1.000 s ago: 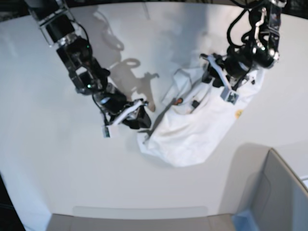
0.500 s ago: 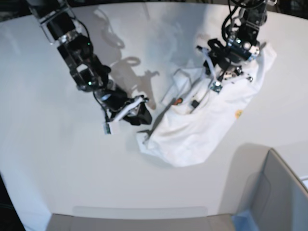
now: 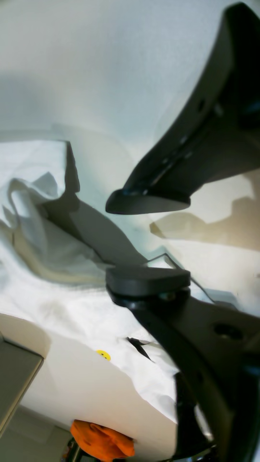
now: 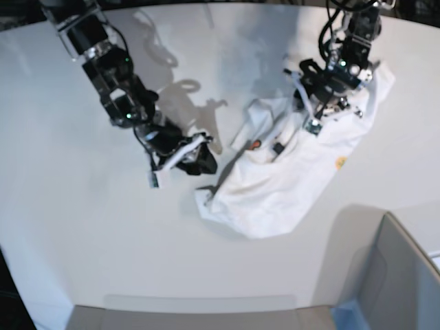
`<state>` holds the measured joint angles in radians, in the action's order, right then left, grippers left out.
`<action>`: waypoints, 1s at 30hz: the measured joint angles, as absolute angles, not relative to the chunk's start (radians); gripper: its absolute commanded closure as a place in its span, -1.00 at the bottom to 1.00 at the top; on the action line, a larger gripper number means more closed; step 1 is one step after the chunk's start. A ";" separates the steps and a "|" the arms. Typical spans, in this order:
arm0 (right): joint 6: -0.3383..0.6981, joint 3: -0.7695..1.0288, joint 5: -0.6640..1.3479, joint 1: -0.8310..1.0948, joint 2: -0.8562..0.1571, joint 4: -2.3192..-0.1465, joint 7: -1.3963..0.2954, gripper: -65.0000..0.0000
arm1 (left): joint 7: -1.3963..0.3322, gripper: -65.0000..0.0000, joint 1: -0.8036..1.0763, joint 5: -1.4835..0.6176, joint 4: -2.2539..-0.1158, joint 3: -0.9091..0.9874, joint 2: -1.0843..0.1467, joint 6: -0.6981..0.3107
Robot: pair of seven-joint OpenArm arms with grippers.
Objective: Layout the t-shirt on the table in an organized manner, then fold the t-shirt properly
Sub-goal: 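Pull the t-shirt edge with the left gripper away from the right gripper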
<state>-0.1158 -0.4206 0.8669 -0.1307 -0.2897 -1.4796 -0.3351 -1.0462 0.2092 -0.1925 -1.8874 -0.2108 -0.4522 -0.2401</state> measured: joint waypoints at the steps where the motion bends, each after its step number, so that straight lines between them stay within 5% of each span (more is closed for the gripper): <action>1: -0.116 -0.421 0.867 -0.131 -0.290 -1.480 -0.334 0.25 | -1.045 0.35 0.200 -0.191 -1.887 -0.201 -0.455 -0.240; 20: -0.116 -0.421 0.867 -0.130 -0.290 -1.480 -0.334 0.25 | -1.038 0.36 0.166 -0.191 -1.802 -0.204 -0.457 -0.241; 26: -0.116 -0.421 0.867 -0.130 -0.290 -1.480 -0.334 0.25 | -1.029 0.98 0.166 -0.194 -1.782 -0.204 -0.451 -0.244; 30: -0.116 -0.421 0.867 -0.124 -0.290 -1.480 -0.334 0.25 | -1.012 1.00 0.136 -0.187 -1.731 -0.194 -0.430 -0.241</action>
<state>-0.1162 -0.4206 0.8673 -0.1242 -0.2901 -1.4796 -0.3336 -1.0122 0.1356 -0.1871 -1.7313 -0.1944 -0.4297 -0.2405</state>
